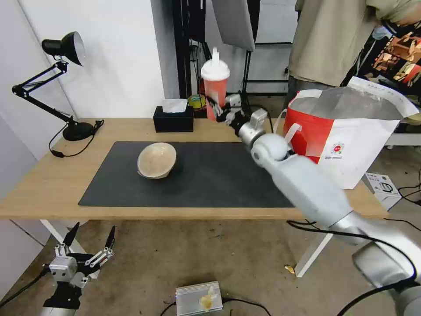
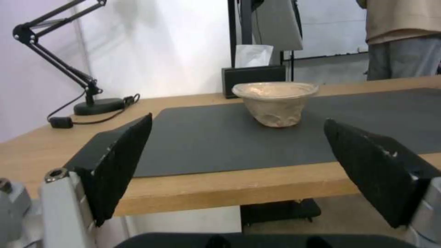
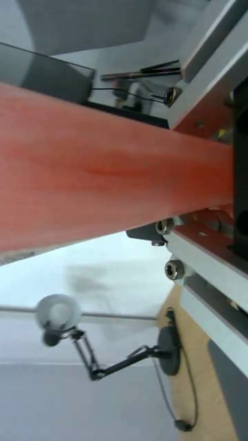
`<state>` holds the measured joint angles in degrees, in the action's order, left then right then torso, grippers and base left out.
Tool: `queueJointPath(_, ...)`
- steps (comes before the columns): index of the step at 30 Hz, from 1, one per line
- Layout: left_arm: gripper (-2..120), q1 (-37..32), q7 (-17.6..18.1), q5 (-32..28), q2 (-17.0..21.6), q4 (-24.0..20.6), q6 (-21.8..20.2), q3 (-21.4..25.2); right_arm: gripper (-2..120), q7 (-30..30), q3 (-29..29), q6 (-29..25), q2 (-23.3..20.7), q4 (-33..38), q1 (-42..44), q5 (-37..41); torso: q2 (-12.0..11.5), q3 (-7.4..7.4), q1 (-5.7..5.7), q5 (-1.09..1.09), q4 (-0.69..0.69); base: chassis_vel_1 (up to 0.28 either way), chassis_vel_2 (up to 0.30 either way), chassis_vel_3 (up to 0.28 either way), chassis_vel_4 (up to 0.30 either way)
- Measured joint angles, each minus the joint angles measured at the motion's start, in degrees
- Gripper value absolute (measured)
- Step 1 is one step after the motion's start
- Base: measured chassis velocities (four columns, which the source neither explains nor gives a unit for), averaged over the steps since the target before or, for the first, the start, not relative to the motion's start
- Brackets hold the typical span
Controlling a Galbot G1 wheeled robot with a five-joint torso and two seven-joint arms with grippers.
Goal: Pick up the trash from the table and place it into the takeout bag.
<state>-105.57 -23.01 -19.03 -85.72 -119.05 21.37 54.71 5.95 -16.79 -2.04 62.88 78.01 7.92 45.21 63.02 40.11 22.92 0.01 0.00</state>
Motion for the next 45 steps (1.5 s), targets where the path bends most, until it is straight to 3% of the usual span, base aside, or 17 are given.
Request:
queueJointPath(6, 100, -0.1, -0.1, 0.0, 0.0, -0.1, 0.4, 0.1, 7, -0.1, -1.1, 1.6, -5.3, 4.5, -4.2, 3.5, 0.0, 0.00, 0.00, 0.00, 0.00, 0.000, 0.000, 0.000, 0.000)
queueJointPath(15, 100, -0.3, -1.1, 0.0, 0.0, -0.8, 0.8, 0.0, 7, 4.2, -1.7, 4.6, -18.9, 10.8, -11.2, 6.3, 0.0, 0.00, 0.00, 0.01, -0.01, 0.000, 0.000, 0.000, 0.000)
queueJointPath(16, 100, -0.3, -1.1, 0.0, 0.0, -0.8, 0.8, 0.0, 7, 4.2, -1.7, 4.6, -18.9, 10.8, -11.2, 6.3, 0.0, 0.00, 0.00, 0.01, -0.01, 0.000, 0.000, 0.000, 0.000)
queueJointPath(22, 100, -0.3, -1.2, 0.0, 0.5, -1.2, 0.8, -0.1, 7, 9.6, -0.5, 6.7, -26.1, 13.3, -13.4, 5.0, 0.0, 0.00, 0.00, 0.01, 0.00, 0.000, 0.000, 0.000, 0.000)
queueJointPath(28, 100, -0.5, -1.2, 0.0, 1.1, -1.4, 0.8, -0.2, 7, 15.7, 1.9, 8.5, -33.2, 14.0, -14.0, -1.1, 0.0, -0.01, 0.00, 0.01, -0.01, 0.000, 0.000, 0.000, 0.000)
queueJointPath(45, 100, -0.5, -1.2, 0.0, 1.4, -1.8, 0.8, -1.1, 7, 27.8, 10.1, 9.1, -41.6, 13.2, -8.2, -15.5, 0.0, -0.01, 0.00, -0.01, 0.00, 0.000, 0.000, 0.000, 0.000)
